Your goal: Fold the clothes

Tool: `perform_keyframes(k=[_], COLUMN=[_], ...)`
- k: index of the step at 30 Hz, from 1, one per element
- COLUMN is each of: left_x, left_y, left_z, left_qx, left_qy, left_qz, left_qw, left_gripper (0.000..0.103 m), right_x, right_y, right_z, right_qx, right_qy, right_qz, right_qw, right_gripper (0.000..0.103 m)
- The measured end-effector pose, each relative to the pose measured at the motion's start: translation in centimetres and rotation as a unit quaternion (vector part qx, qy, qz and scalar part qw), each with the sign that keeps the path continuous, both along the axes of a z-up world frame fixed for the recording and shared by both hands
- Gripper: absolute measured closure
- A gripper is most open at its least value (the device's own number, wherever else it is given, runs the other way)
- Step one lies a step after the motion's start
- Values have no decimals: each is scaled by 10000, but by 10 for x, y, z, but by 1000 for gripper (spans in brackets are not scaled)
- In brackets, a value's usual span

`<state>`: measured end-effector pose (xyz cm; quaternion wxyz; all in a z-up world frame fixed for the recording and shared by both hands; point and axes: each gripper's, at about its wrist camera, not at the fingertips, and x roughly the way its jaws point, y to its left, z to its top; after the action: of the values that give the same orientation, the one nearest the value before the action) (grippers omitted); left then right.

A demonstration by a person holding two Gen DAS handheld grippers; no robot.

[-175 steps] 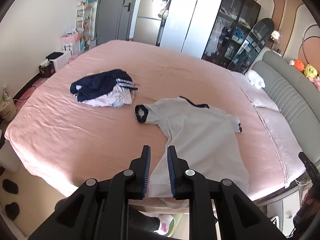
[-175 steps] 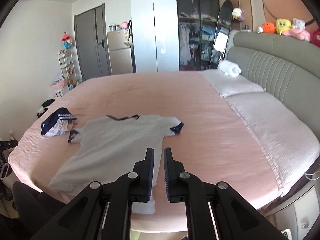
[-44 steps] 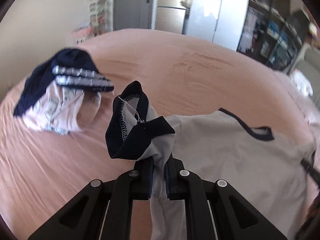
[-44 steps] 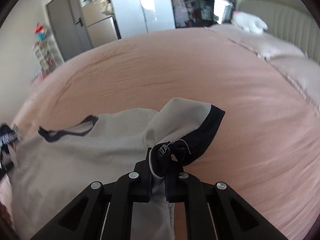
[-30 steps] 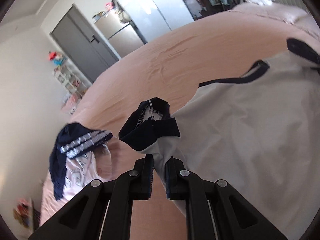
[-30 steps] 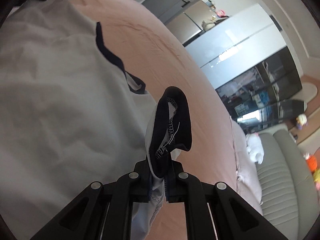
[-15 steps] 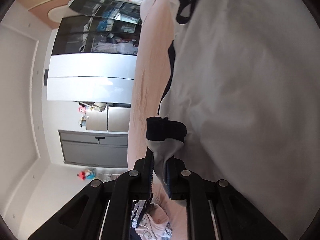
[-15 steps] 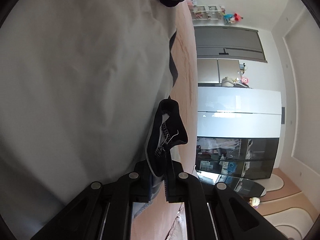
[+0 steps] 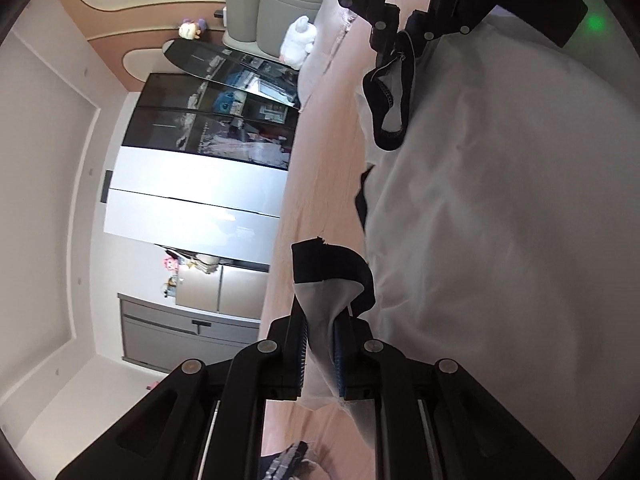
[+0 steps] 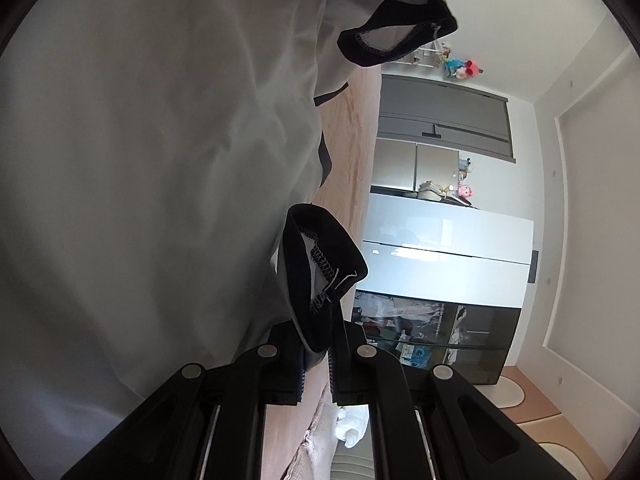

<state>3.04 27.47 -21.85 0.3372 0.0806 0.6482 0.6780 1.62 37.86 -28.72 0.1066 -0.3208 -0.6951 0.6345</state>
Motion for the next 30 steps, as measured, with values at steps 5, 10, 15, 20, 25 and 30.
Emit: perform_keyframes(k=[5,10,15,20,25,30], left_x=[9,12,16,15,19,43], left_y=[-2,1,1,-5,-13,-15], left_z=[-28,-24,-5,21,50,80], left_qx=[-640,-539,-212,166,742,1267], left_qy=[273,201,98,-582,-1073,-975], left_qz=[-236,-83,4,326,406,-2], left_qw=[9973,9983,9997,9976,9906,9871], left_gripper=[92,92,92,90,16,1], right_x=[7,3,9,18,27,38], right_y=[-3,-4,-14,-29,-37,-38], right_z=[-33,-29,2,33,49,63], right_qx=[637,763,497,38,-405,-1227], right_qy=[-320,-234,-27,143,268,433], right_qz=[325,232,353,312,21,-463], right_qw=[9969,9965,9981,9994,9988,9904], right_gripper=[96,85,25,24,24,24])
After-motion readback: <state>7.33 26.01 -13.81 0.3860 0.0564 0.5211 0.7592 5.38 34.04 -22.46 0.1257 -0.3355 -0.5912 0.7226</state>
